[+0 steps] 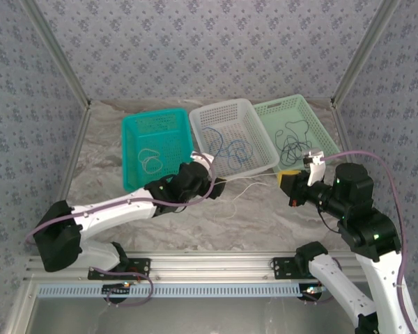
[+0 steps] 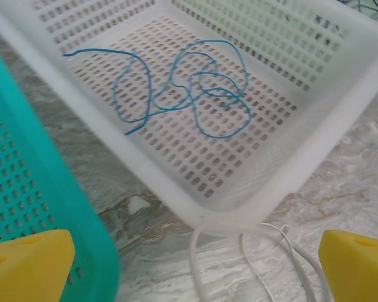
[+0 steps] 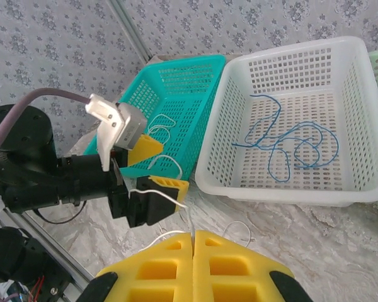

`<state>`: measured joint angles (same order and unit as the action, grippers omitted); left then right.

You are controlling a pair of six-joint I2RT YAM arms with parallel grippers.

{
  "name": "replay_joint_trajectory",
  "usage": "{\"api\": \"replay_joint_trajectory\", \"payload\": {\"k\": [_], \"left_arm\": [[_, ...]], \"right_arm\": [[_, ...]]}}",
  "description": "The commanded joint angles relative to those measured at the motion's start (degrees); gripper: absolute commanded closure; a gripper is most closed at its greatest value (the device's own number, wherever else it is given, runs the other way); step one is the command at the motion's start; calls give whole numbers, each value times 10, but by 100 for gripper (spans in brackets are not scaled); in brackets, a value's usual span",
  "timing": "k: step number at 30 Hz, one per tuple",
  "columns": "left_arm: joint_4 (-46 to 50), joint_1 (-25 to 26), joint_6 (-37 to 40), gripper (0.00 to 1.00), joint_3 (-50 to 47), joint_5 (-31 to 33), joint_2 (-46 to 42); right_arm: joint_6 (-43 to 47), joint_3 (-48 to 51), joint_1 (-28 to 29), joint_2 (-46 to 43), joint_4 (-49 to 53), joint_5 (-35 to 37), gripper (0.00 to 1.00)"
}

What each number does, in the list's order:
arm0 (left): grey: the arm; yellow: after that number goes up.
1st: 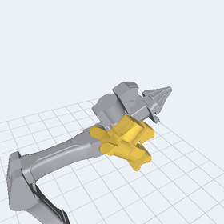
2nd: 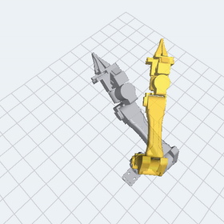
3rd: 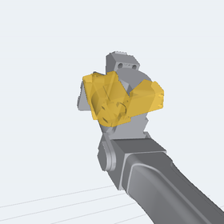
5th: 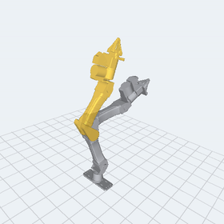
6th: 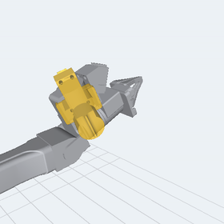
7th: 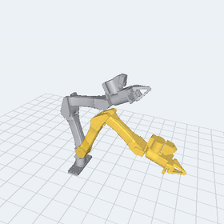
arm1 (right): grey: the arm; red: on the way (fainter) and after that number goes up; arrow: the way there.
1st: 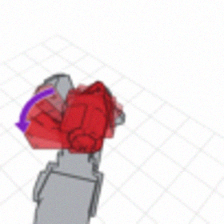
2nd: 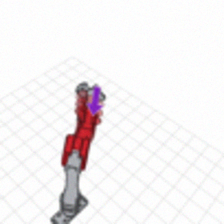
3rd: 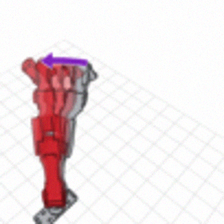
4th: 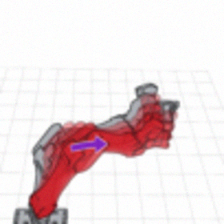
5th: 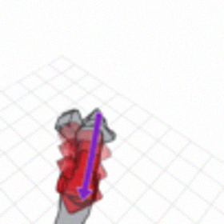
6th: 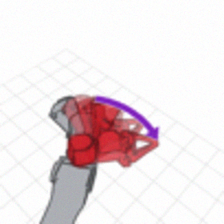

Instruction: Untangle the cables

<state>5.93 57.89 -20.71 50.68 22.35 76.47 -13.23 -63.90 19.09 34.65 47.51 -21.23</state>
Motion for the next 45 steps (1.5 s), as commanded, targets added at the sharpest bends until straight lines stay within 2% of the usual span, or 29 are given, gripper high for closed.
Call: {"api": "replay_joint_trajectory", "payload": {"k": [1,5,11,14,17,19,23,28,32,39,45], "left_arm": [[13,4,-38,1,-16,54,-49],[12,4,-35,1,-32,72,-97],[116,3,-46,1,-27,167,-131],[126,3,-48,3,-36,197,-158],[82,1,-28,7,-56,189,-191],[75,-5,-30,6,-61,189,-204],[126,-29,-50,5,-50,187,-213],[164,-41,-59,2,-44,185,-215],[132,-41,-47,2,-50,154,-221],[32,-34,5,3,-69,-8,-188],[-10,4,30,7,-69,-94,-119]], "right_arm": [[-10,3,-5,-4,-18,9,100],[-6,-2,-8,-5,-2,20,100],[6,-17,-15,-8,19,35,100],[9,-16,-18,-5,21,23,100],[9,-9,-19,-1,19,13,100],[12,-11,-20,0,21,21,100],[22,-28,-26,1,35,40,100],[23,-39,-30,8,42,24,100],[16,-26,-30,9,16,0,100],[-8,-10,-31,13,-14,-8,100],[-17,-12,-31,18,-26,-8,100]]}}
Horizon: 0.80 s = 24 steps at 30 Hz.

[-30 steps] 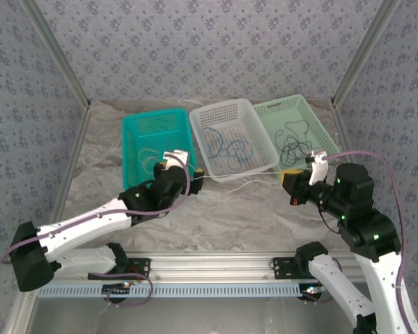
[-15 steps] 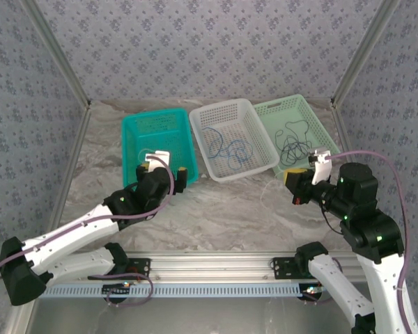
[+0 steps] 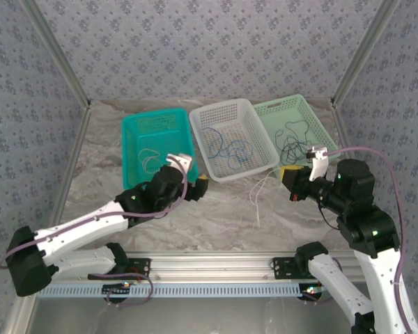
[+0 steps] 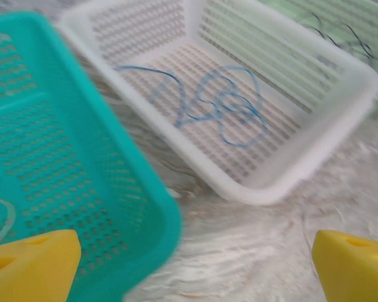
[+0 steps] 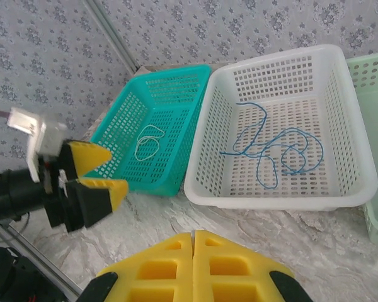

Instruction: Untangle the cables

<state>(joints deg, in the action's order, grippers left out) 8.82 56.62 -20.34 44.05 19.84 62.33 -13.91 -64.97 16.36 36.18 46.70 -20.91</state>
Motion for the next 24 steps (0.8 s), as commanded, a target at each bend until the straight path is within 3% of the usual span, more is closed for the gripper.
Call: {"api": "replay_joint_trajectory", "payload": {"k": [1,12,24], "left_arm": [[-39,26,31,8,3,-84,37],[-21,91,-63,15,71,-188,194],[45,109,-124,23,156,-293,322]], "right_arm": [[-10,-2,-4,4,-16,-9,100],[-12,-9,-6,-4,-18,56,100],[-20,-2,-8,-8,-21,113,100]]}}
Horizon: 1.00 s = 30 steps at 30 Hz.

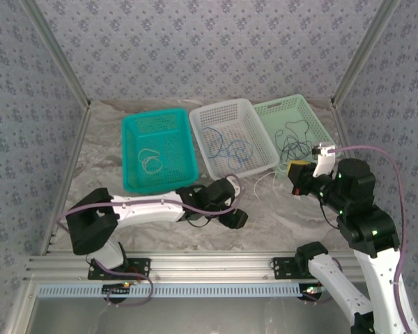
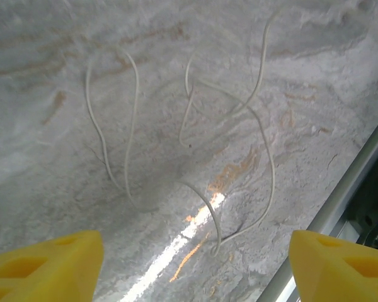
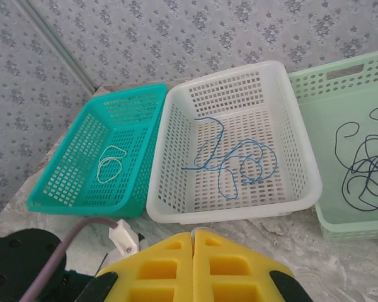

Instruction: Untangle the cables

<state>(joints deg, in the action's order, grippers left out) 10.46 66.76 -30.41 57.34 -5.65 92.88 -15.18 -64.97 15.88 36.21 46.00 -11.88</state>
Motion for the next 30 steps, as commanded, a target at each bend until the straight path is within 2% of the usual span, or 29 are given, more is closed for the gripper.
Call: {"api": "replay_joint_trajectory", "payload": {"k": [1,6,9,11,15,20,23,25,30], "left_arm": [[37,10,-27,25,28,-41,23],[102,22,-35,27,61,-44,55],[101,22,-46,28,66,-51,67],[97,24,-53,32,73,-56,82],[106,24,-61,48,85,-44,112],[128,24,-51,80,98,4,120],[138,23,-42,93,97,41,102],[141,23,-39,99,88,70,83],[131,24,-30,100,50,143,3]], "right_arm": [[-7,-2,-3,-9,-15,23,100],[-7,-1,-4,-12,-17,25,100],[-6,3,-4,-15,-20,27,100],[-7,6,-5,-17,-20,30,100],[-6,5,-6,-20,-19,31,100],[-5,3,-7,-20,-6,39,100],[-6,8,-7,-20,-1,42,100],[-6,11,-8,-19,2,42,100],[-6,11,-10,-20,12,55,100]]}}
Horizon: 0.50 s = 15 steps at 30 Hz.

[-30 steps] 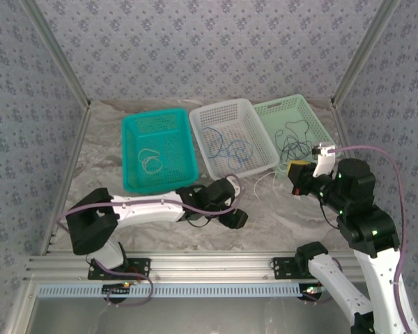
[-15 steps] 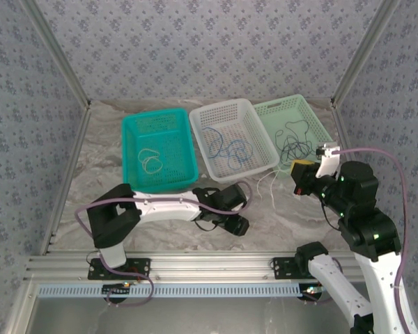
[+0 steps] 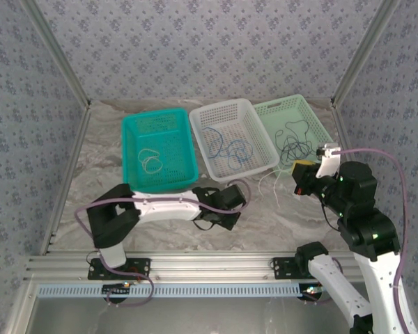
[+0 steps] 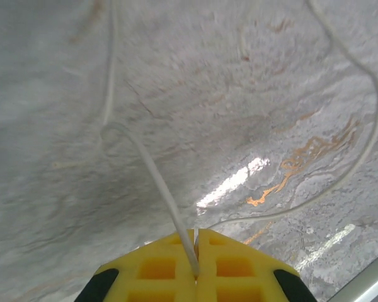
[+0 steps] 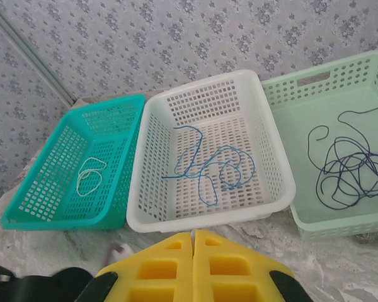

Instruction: Untangle the cables

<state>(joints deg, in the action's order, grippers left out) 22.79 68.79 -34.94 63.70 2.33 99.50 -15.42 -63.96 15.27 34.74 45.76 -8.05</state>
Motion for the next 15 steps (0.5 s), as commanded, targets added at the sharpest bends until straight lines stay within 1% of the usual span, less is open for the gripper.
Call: {"api": "replay_joint_trajectory", "payload": {"k": [1,10,12,15], "left_arm": [[6,4,17,100,-20,76,-78],[29,3,45,100,-75,229,-247],[23,2,64,100,-88,249,-291],[13,-3,90,100,-97,257,-342]], "right_arm": [[-4,1,-4,-8,15,18,100],[-8,-2,-11,-8,42,51,100],[-11,2,-13,-7,43,47,100],[-12,9,-14,-1,47,29,100]]}}
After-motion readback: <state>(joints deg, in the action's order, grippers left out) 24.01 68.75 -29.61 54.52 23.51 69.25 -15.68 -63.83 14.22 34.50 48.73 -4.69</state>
